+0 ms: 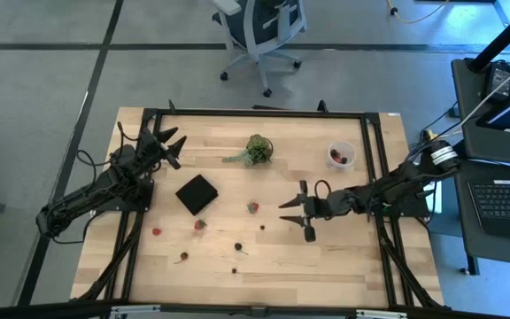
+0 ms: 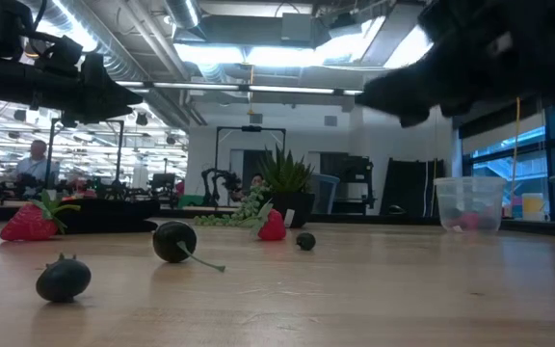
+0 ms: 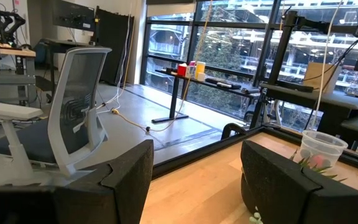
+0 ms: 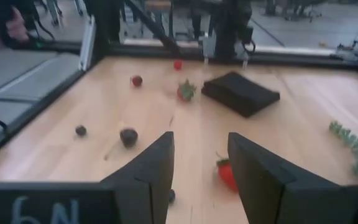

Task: Pick and placing Produce into tupperware
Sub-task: Put the top blueberry into the bin

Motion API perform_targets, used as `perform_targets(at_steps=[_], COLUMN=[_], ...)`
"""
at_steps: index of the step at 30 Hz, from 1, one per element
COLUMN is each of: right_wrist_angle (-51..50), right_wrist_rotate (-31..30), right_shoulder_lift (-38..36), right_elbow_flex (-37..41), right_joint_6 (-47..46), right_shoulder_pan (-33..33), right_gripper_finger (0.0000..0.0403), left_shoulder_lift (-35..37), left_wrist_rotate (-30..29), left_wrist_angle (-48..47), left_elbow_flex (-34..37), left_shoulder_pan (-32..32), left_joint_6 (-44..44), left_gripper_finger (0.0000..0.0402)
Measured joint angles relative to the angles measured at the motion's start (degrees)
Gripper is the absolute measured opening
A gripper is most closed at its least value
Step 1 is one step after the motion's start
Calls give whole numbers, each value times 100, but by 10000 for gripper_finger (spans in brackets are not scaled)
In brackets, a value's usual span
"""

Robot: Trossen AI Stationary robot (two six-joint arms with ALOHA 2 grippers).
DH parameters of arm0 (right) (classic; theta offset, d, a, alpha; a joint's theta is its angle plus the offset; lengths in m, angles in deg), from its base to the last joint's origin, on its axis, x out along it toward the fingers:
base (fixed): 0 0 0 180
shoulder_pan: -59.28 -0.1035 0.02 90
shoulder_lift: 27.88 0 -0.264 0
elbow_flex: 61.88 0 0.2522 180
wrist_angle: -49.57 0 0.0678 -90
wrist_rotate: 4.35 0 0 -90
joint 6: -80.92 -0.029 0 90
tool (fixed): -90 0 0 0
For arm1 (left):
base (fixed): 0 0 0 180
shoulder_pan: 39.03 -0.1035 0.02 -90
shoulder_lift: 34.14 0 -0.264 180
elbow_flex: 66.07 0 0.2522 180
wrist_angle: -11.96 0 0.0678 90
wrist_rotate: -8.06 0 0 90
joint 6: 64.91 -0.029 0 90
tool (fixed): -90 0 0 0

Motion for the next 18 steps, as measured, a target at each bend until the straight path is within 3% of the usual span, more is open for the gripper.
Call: perform_targets(at_steps=[12,18], right_wrist_angle=[61,744], right_wrist_rotate=[61,211], right_shoulder_lift=[1936,2701], right_elbow_flex=[-1045,-1314], right_joint_6=[120,90], right_shoulder_pan=[0,0], right_gripper_finger=[153,153], left_shoulder_lift=[-1,-1], left_wrist_rotate=[0,0], left_wrist_angle=[0,2], left_elbow_flex=[-2,-1], left_shoulder_pan=[-2,0], left_joint_6=[2,2], left_gripper_finger=[236,236])
